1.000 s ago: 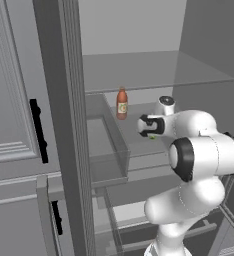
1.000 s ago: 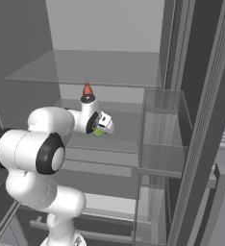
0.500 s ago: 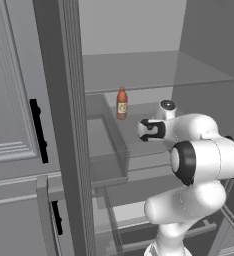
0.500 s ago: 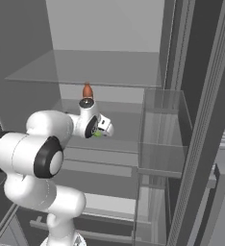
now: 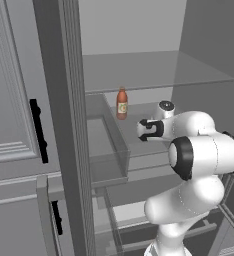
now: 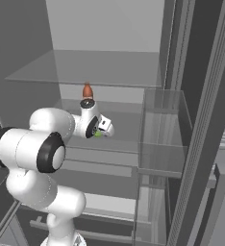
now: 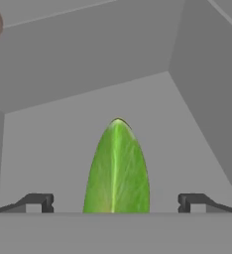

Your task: Grab a lemon wedge from the fridge and one ice cube from the ice bowl, and put them in the glass of lemonade.

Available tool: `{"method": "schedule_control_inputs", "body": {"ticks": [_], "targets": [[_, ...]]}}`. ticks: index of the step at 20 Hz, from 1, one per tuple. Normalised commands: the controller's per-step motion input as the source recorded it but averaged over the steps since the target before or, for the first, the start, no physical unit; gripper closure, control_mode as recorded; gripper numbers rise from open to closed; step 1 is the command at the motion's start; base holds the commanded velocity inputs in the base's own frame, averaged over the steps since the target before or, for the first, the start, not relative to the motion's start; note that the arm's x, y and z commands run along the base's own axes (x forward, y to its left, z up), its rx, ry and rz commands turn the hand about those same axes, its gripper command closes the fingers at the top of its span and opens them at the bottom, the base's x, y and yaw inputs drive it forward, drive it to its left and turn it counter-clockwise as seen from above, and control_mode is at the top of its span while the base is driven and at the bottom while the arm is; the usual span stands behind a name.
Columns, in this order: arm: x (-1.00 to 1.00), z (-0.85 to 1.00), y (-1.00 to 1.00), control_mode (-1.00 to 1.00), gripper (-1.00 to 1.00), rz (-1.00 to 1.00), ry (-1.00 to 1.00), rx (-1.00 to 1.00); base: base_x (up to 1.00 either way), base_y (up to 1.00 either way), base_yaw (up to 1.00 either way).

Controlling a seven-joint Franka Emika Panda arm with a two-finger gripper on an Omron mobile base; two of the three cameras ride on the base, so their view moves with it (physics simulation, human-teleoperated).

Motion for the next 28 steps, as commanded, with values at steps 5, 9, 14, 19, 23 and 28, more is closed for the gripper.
{"method": "schedule_control_inputs", "body": {"ticks": [5, 9, 14, 19, 23, 28], "targets": [[-0.03, -0.31, 0.00, -1.00, -1.00, 0.00, 0.00, 0.00, 0.00, 0.00, 0.00], [-0.12, 0.00, 0.00, -1.00, -1.00, 0.00, 0.00, 0.00, 0.00, 0.00, 0.00], [-0.08, 0.00, 0.00, -1.00, 1.00, 0.00, 0.00, 0.00, 0.00, 0.00, 0.00], [-0.01, 0.00, 0.00, -1.00, 1.00, 0.00, 0.06, 0.00, 0.00, 0.00, 0.00], [-0.03, 0.00, 0.00, -1.00, 1.00, 0.00, 0.08, 0.00, 0.00, 0.00, 0.00], [-0.79, 0.28, 0.00, -1.00, 1.00, 0.00, -0.06, 0.00, 0.00, 0.00, 0.00]]}}
